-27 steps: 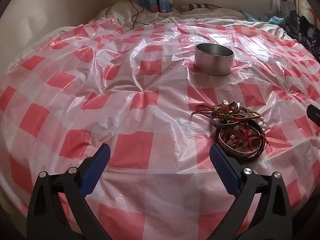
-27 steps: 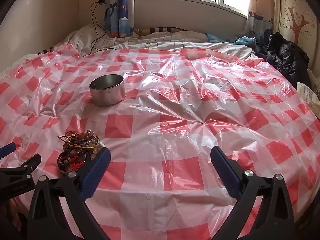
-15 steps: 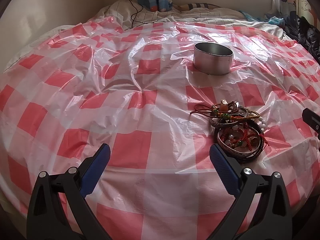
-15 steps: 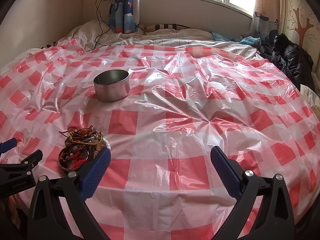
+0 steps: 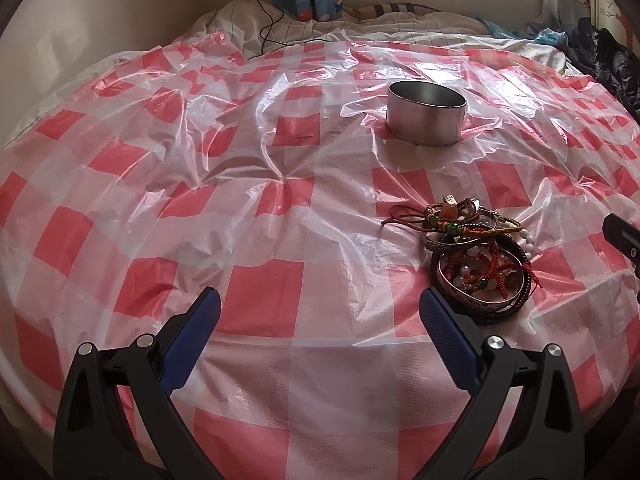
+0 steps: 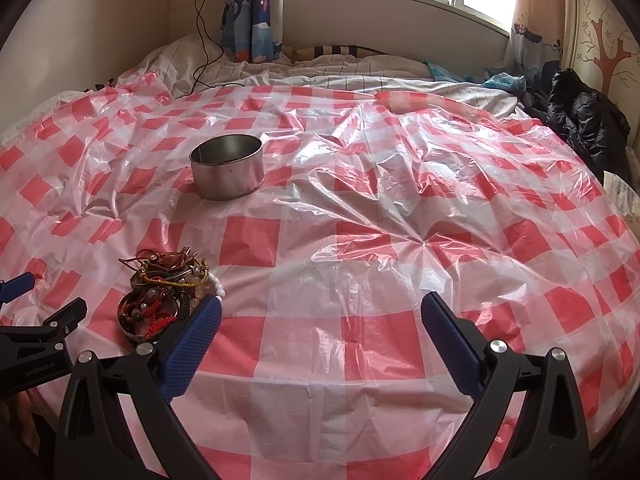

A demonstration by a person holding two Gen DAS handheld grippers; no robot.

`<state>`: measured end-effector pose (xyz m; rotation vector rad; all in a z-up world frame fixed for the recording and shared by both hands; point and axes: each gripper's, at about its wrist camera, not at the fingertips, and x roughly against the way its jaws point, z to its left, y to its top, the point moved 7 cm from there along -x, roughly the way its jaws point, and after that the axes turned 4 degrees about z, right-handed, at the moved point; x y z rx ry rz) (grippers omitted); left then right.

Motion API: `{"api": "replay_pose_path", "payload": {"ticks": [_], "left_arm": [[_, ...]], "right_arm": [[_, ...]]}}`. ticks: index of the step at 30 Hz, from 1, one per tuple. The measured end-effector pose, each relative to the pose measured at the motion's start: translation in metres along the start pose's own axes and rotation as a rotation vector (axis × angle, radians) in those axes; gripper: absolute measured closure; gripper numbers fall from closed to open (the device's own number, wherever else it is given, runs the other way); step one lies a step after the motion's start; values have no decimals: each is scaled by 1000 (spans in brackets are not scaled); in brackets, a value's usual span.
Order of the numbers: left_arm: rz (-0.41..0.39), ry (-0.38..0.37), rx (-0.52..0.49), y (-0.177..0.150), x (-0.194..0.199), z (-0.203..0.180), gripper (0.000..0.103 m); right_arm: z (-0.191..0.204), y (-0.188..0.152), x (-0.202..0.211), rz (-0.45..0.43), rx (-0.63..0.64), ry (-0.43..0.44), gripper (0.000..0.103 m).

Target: Organize jewelry

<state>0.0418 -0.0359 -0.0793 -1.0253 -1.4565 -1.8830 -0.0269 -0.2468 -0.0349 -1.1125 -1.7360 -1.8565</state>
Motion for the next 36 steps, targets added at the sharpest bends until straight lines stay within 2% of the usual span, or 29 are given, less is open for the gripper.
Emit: {"api": "replay_pose_path", "payload": {"ticks": [6, 12, 14, 17, 21, 23, 28, 31, 36], "left_arm": [[0, -7, 2, 2, -1, 1, 8], [2, -42, 21, 6, -2, -3, 8], [8, -78, 31, 8, -3, -9, 8], [-6, -116, 16, 11, 0, -19, 8], [-18, -100, -44, 16, -3, -28, 8], [-30, -116, -66, 20, -3, -34, 8], [-79, -156, -199, 27, -2, -62, 8], [-95, -139, -293, 28, -5, -82, 8], [-116, -127, -371, 30, -9, -104, 8]], "right_arm": [[1, 0, -4, -7, 4, -12, 7], [-1, 2, -9, -25, 106, -116, 7], [-6, 3, -14, -13, 98, -107, 7], [-21, 3, -24, 16, 18, -60, 7], [-41, 11, -25, -12, -93, -7, 7], [-45, 12, -28, -2, -122, 7, 7], [-37, 14, -42, 49, -84, 8, 7], [-34, 16, -44, 48, -68, 16, 7], [-36, 15, -48, 79, -102, 54, 7]]}}
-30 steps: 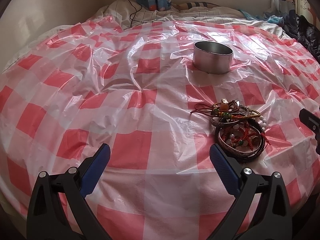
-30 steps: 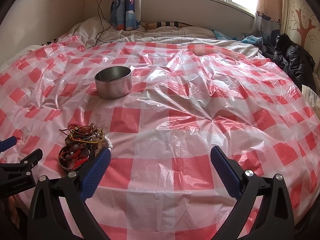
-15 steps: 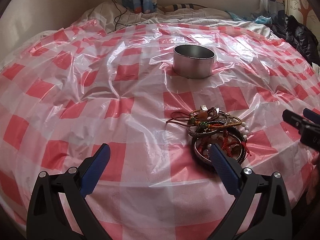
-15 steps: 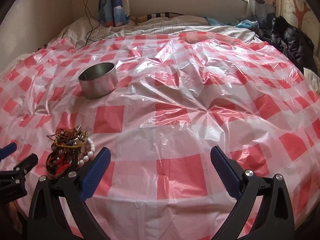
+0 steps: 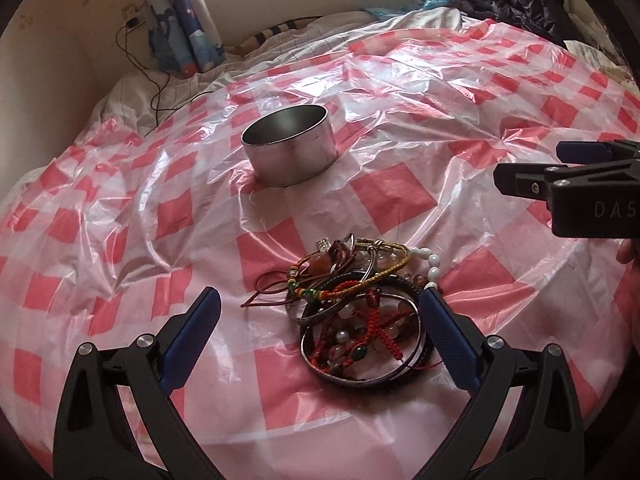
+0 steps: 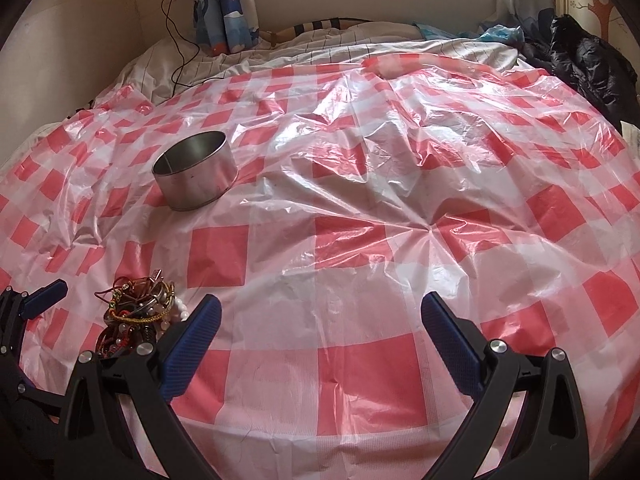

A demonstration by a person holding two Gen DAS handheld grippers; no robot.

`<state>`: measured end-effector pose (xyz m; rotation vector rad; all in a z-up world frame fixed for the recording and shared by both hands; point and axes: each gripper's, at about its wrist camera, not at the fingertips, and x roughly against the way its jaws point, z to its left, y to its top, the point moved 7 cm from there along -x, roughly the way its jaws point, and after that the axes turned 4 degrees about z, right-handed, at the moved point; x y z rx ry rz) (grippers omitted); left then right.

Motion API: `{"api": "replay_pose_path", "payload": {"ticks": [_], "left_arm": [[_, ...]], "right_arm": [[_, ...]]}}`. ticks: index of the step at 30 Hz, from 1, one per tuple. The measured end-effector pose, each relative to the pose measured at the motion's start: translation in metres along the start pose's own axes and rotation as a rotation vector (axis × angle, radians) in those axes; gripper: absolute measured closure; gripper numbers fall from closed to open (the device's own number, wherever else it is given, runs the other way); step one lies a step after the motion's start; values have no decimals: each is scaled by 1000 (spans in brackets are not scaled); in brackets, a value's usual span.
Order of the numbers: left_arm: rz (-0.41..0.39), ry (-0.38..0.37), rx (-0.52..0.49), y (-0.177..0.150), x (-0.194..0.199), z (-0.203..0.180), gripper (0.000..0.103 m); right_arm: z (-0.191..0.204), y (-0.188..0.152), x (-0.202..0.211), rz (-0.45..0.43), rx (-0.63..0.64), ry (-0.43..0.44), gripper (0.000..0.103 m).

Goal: Organize jewelry
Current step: 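Lower the left tool onto the pile and close on the gold-chain bracelet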

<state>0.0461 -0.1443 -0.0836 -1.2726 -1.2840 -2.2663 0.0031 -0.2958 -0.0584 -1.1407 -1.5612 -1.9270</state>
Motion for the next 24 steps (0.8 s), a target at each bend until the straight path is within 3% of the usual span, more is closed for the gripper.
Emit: {"api": "replay_pose_path", "payload": {"ticks": [7, 9, 12, 15, 16, 17, 20, 24], "left_arm": [[17, -69, 53, 6, -14, 4, 8], [6, -79, 49, 8, -15, 4, 14], [-7, -114, 27, 8, -17, 0, 31], [-15, -171, 23, 9, -16, -4, 60], [-22, -190, 19, 9, -15, -5, 79], [-22, -188, 21, 9, -14, -4, 86], [-36, -214, 61, 11, -11, 1, 97], [-47, -326, 194, 12, -7, 20, 99]], "right_arm": [[0, -1, -2, 34, -11, 16, 7], [0, -1, -3, 39, -10, 17, 7], [1, -2, -3, 47, -10, 20, 7], [1, -2, -4, 53, -14, 19, 7], [0, -3, -4, 58, -16, 20, 7], [0, -3, -5, 60, -18, 20, 7], [-1, -4, -5, 62, -20, 21, 7], [-1, -4, -5, 62, -18, 20, 7]]}}
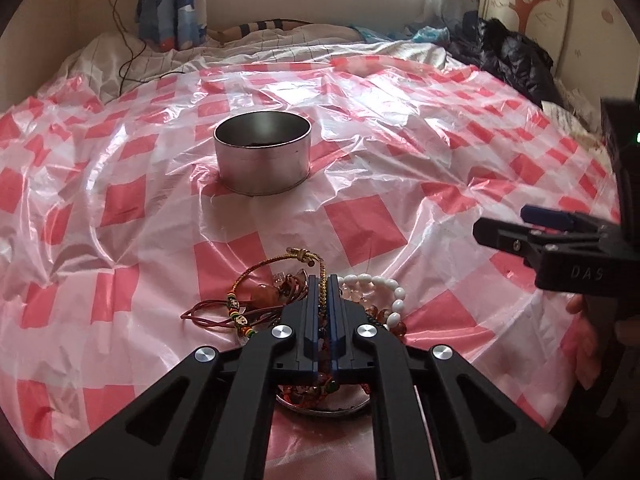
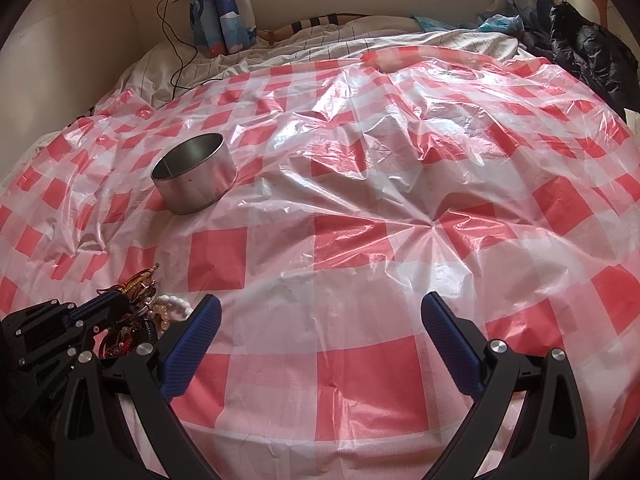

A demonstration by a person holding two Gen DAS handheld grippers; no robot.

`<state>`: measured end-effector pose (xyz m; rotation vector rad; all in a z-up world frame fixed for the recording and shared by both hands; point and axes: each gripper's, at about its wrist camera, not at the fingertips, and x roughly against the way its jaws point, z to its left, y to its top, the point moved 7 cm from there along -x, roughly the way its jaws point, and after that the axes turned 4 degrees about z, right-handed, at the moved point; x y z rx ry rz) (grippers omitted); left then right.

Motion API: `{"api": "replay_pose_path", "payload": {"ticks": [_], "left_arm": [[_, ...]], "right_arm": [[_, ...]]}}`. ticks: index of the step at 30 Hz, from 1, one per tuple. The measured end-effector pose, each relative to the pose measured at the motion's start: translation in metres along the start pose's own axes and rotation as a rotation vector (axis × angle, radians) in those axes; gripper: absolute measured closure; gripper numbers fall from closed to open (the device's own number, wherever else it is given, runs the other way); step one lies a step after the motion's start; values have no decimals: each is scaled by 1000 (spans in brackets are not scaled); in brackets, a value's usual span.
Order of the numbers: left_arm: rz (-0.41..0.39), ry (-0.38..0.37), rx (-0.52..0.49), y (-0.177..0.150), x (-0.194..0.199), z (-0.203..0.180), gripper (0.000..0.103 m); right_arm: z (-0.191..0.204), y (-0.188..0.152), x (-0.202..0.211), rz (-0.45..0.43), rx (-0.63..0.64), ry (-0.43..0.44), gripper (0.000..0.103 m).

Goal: Organize jewelry
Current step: 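Lower the left tool onto the pile and close on the gold-chain bracelet, then lift the gold bracelet with the left tool while the right tool grasps a red cord bracelet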

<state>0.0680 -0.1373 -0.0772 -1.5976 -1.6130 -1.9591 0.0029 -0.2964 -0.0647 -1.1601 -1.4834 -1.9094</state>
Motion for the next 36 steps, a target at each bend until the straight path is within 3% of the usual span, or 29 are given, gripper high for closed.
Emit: {"api": "replay_pose_path", "payload": {"ticks": [6, 11, 20, 27, 31, 33, 35, 36], "left_arm": [[-45, -122, 151, 3, 15, 25, 100], [-71, -150, 228, 9, 25, 52, 100], [-101, -135, 284, 31, 30, 99, 100], [-161, -144, 322, 36, 44, 117, 100], [-182, -138, 346, 38, 50, 125, 100], [-187, -133, 357, 38, 52, 129, 100], [-190, -130, 369, 38, 53, 133, 100], [-191, -129, 373, 38, 53, 134, 100]], "right_arm": [[3, -1, -1, 2, 18, 4, 7], [19, -4, 0, -2, 81, 32, 7], [115, 9, 8, -135, 438, 181, 7], [195, 8, -22, -61, 701, 246, 7], [225, 1, -44, 20, 849, 226, 9], [233, -1, -60, 101, 880, 222, 34], [232, 3, -75, 179, 833, 242, 94], [231, 5, -78, 194, 812, 261, 97]]}}
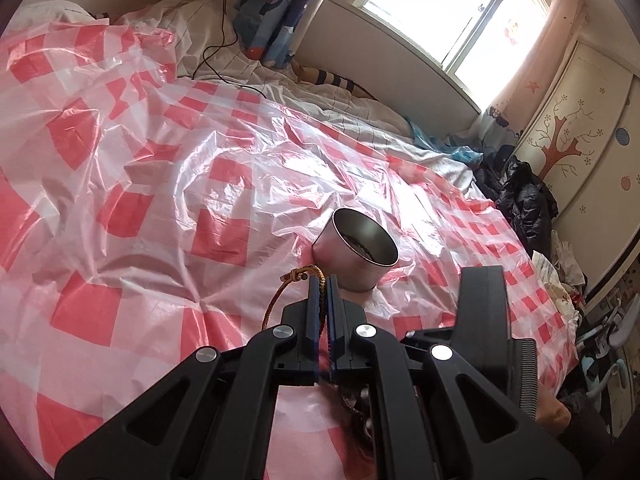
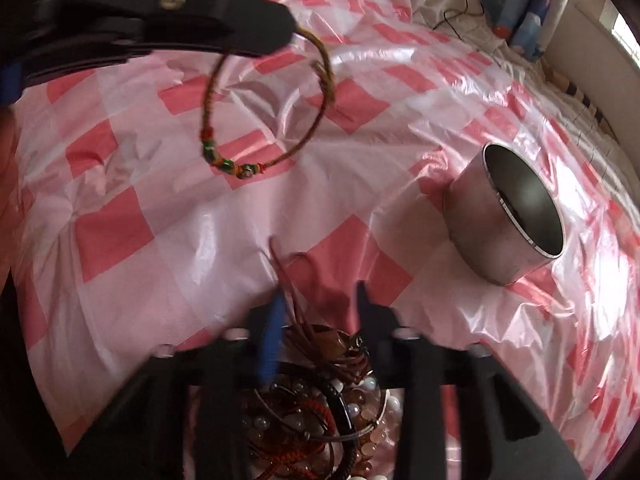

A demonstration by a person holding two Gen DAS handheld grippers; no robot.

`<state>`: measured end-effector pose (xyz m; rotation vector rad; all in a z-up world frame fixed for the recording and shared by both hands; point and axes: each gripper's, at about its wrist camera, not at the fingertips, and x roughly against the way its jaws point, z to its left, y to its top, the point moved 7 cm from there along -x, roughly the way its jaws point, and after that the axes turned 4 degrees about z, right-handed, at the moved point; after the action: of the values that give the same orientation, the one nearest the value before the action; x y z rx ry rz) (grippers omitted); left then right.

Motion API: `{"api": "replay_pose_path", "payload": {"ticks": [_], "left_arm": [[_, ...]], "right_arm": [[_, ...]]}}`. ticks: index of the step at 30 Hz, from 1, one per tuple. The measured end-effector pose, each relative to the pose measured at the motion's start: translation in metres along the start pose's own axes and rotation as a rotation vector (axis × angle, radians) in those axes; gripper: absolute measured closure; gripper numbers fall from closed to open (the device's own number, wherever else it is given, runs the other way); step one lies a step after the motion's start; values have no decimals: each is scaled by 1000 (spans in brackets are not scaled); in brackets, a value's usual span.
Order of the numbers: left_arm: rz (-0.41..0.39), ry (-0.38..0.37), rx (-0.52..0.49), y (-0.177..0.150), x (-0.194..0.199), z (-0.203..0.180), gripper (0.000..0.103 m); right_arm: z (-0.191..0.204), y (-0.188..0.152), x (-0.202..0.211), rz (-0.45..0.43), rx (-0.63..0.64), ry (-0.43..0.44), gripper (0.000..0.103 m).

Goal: Organize jewelry
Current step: 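Lift the gold bracelet with the left tool while the right tool grasps a red cord bracelet, then open the left tool over the steel tin while the right tool releases its red cord bracelet there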

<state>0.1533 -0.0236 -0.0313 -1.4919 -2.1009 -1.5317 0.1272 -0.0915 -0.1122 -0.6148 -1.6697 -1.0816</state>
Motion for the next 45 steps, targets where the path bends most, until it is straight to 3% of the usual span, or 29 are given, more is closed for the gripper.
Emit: {"api": "replay_pose_path", "payload": {"ticks": [2, 6, 8, 12, 19, 25, 30, 33, 36, 37, 38, 40, 45], "left_arm": [[-2, 4, 3, 1, 2, 2, 100], [-1, -4, -10, 0, 2, -1, 100], [3, -11, -16, -1, 1, -5, 100], [3, -42, -30, -2, -4, -17, 100], [-9, -161, -93, 20, -29, -65, 100], [-20, -201, -111, 56, -74, -98, 100], [14, -171, -103, 62, -111, -101, 100], [85, -83, -108, 52, -135, -89, 98], [87, -17, -107, 51, -134, -78, 87], [79, 5, -103, 53, -128, -73, 69], [61, 28, -100, 56, -121, -69, 56], [31, 53, -92, 60, -108, -63, 50], [35, 77, -94, 51, -79, -51, 47]], "right_arm": [[-7, 1, 4, -46, -83, 80, 99], [-43, -1, 27, -255, -453, 444, 99], [-61, 2, 40, -360, -560, 580, 99], [-95, 5, 69, -551, -687, 697, 99], [-158, -12, 102, -704, -869, 642, 99], [-186, 9, 95, -713, -855, 590, 99], [-190, 17, 79, -670, -818, 498, 99], [-193, 24, 66, -625, -799, 392, 99], [-191, 30, 44, -525, -777, 333, 98], [-188, 30, 37, -492, -768, 321, 88], [-187, 29, 34, -478, -764, 304, 66], [-185, 27, 39, -490, -755, 284, 50], [-191, 17, 70, -577, -784, 279, 47]]}}
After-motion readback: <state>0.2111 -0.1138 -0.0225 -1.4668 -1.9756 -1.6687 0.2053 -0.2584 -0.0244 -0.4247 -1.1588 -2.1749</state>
